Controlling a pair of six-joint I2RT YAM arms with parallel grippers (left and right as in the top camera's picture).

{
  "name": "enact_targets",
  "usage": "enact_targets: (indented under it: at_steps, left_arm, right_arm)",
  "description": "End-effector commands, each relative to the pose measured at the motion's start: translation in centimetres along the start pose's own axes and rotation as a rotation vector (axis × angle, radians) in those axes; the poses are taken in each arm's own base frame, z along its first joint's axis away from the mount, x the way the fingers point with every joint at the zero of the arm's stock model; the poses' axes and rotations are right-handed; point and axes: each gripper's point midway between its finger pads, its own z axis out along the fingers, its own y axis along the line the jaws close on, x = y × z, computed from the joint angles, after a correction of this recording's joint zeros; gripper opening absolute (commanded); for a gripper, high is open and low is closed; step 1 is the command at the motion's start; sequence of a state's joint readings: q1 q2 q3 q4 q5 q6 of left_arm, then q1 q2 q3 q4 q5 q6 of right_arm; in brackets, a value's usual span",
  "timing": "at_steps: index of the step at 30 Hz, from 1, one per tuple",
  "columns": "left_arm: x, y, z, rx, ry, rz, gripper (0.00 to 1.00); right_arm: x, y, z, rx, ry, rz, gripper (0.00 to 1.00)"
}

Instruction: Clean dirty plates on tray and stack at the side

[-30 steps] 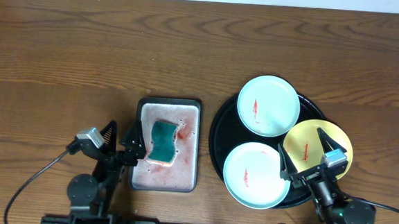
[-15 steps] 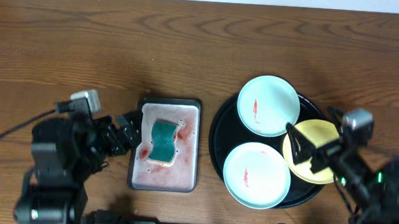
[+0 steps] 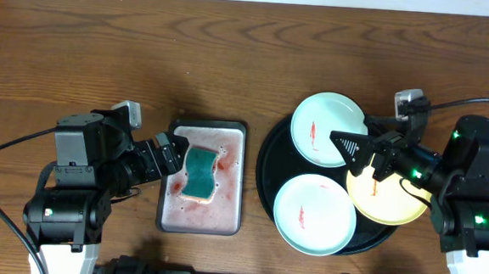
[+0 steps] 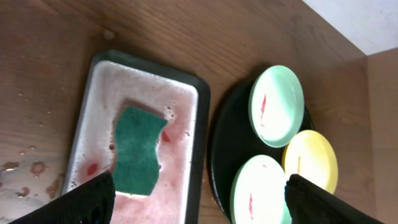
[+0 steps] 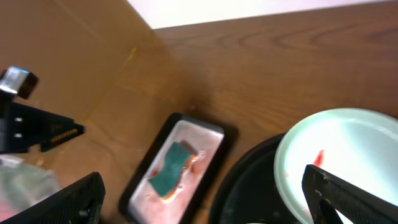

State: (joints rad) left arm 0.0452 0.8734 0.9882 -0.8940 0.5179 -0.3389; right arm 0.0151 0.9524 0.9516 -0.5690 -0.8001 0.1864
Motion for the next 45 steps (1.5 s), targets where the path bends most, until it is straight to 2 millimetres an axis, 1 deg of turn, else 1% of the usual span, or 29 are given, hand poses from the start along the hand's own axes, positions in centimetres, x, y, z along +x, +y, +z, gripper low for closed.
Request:
enact_targets:
  at_steps: [1,2,4,6,9,11,14,15,17,19,20,21,23,26,31,34,36,37,38,40,42,45]
  left_arm:
    - [-0.3,-1.1,-0.7,0.045,-0.008,-0.003,0.88]
    - [-0.2,-1.2,-0.7,0.05,-0.005,-0.003,0.88]
    - [-0.2,-1.2,-0.6,0.048,-0.004,-0.001,0.86]
    - [0.6,-1.3,-0.3,0.045,0.031,0.047,0.83]
    - [2.2,0.3,0.9,-0.082,0.103,0.087,0.82]
    - [3.1,1.4,1.9,-0.178,0.147,0.135,0.81]
    - [4.5,2.1,4.0,-0.287,0.22,0.219,0.79]
    - [5.1,2.5,5.2,-0.348,0.251,0.247,0.78]
    - [5.6,2.8,7.0,-0.412,0.277,0.277,0.77]
    - [6.0,3.0,8.8,-0.452,0.305,0.317,0.72]
    - [6.1,3.6,9.5,-0.5,0.308,0.298,0.65]
    - [6.1,4.5,10.0,-0.561,0.302,0.242,0.63]
    - [6.5,5.8,11.0,-0.618,0.321,0.168,0.59]
    - [6.8,6.8,12.6,-0.627,0.369,0.126,0.57]
    - [8.7,5.8,16.2,-0.427,0.537,0.144,0.57]
    - [9.8,7.6,17.1,-0.492,0.59,0.144,0.54]
    - [10.8,8.7,17.8,-0.524,0.635,0.135,0.47]
    - [11.2,9.2,18.1,-0.537,0.655,0.131,0.42]
    - [11.6,9.6,18.5,-0.546,0.669,0.128,0.32]
    - [11.8,9.9,18.9,-0.552,0.678,0.125,0.08]
    - [11.5,9.7,19.0,-0.545,0.665,0.125,0.08]
    - [9.7,8.2,18.3,-0.517,0.618,0.13,0.08]
  right_arm:
    - [-0.2,1.8,-0.3,-0.085,0.016,0.047,0.99]
    - [0.0,1.7,-0.3,-0.083,0.021,0.03,0.99]
    - [0.7,0.9,-0.3,-0.037,0.042,0.035,0.99]
    - [1.9,-1.0,-0.3,0.078,0.075,0.076,0.99]
    - [4.0,-3.2,-0.4,0.236,0.143,0.106,0.99]
    - [5.1,-3.5,-0.3,0.288,0.186,0.1,0.98]
    - [6.1,-3.0,0.1,0.301,0.228,0.067,0.96]
    - [6.4,-2.3,0.5,0.284,0.241,0.049,0.94]
    - [6.6,-1.7,0.8,0.266,0.25,0.034,0.92]
    - [6.7,-1.4,0.9,0.257,0.256,0.032,0.89]
    - [6.8,-1.3,1.0,0.256,0.257,0.04,0.88]
    - [6.8,-1.3,0.9,0.258,0.256,0.055,0.88]
    - [6.9,-1.3,0.9,0.262,0.256,0.081,0.87]
    - [7.0,-1.3,0.9,0.265,0.258,0.1,0.86]
    - [6.9,-1.3,0.9,0.265,0.256,0.099,0.88]
    - [6.8,-1.3,0.9,0.263,0.25,0.096,0.88]
    - [6.8,-1.3,0.9,0.263,0.25,0.095,0.88]
    - [6.8,-1.3,0.9,0.263,0.25,0.095,0.88]
    - [6.8,-1.3,0.9,0.263,0.25,0.096,0.88]
    - [6.8,-1.3,0.9,0.263,0.25,0.095,0.88]
    - [6.8,-1.3,0.9,0.263,0.25,0.095,0.88]
    - [6.5,-1.3,1.0,0.261,0.241,0.09,0.88]
